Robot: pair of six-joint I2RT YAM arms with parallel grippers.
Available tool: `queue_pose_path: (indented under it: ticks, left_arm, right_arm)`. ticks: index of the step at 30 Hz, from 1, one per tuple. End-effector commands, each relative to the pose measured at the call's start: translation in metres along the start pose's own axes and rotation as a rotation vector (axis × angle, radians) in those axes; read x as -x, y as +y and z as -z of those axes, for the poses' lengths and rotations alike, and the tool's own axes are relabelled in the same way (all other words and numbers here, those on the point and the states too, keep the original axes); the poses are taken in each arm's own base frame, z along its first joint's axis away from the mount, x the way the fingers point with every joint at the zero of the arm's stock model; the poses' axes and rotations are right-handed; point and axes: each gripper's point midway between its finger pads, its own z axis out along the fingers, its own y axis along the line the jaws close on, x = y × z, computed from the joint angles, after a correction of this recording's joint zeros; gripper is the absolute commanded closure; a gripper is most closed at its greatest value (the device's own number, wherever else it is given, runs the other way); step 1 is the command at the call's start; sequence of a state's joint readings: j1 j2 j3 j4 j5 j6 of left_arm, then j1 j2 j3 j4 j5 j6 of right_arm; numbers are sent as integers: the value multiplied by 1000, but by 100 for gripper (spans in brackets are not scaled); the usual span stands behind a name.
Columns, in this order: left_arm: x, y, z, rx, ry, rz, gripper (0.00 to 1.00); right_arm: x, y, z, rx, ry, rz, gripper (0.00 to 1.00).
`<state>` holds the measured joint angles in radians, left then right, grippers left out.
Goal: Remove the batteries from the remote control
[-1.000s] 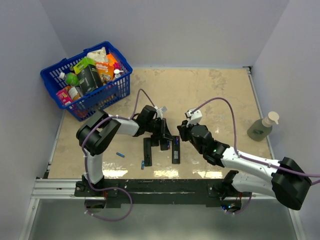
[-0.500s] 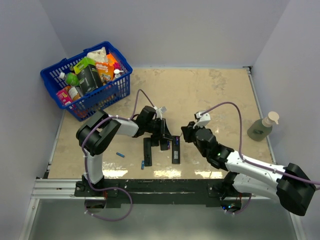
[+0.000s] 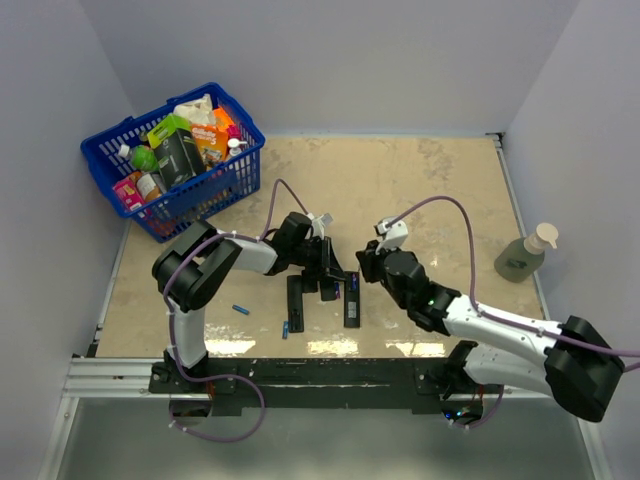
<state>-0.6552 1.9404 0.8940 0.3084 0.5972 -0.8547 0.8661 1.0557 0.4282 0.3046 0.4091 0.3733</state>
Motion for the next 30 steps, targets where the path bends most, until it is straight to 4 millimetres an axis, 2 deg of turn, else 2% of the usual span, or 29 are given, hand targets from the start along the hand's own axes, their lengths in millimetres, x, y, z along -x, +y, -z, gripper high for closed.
queue_pose_path:
  ticks: [1,2,8,14,15,17,18,22,30]
  left_arm:
    - [-12,-15,-4,-30,20,-34,81]
    - [-12,-15,-4,-29,20,-33,81]
    - [-13,-15,-5,-32,26,-31,81]
    - [-14,-15,-4,-34,23,-28,82]
    - [-14,-14,-5,-31,22,-26,82]
    - [-16,-14,-5,-33,26,-19,82]
    - [-16,-14,-5,-36,26,-22,82]
    - [-18,-13,-4,-33,30,-26,82]
    - [-20,-8,-2,-14,23,-19,82]
  right_arm:
    - [-52,28,5,105,227,88,100]
    - [-53,34,6,109,235,107,100]
    - [-71,39,8,61,285,161,100]
    - [-79,33,14,14,280,5,100]
    - [-67,33,18,17,233,-33,100]
    - [-60,31,22,32,188,-74,100]
    - [-47,34,27,62,143,-107,100]
    - [-33,33,32,100,89,-177,100]
    - [-33,30,30,118,69,-200,100]
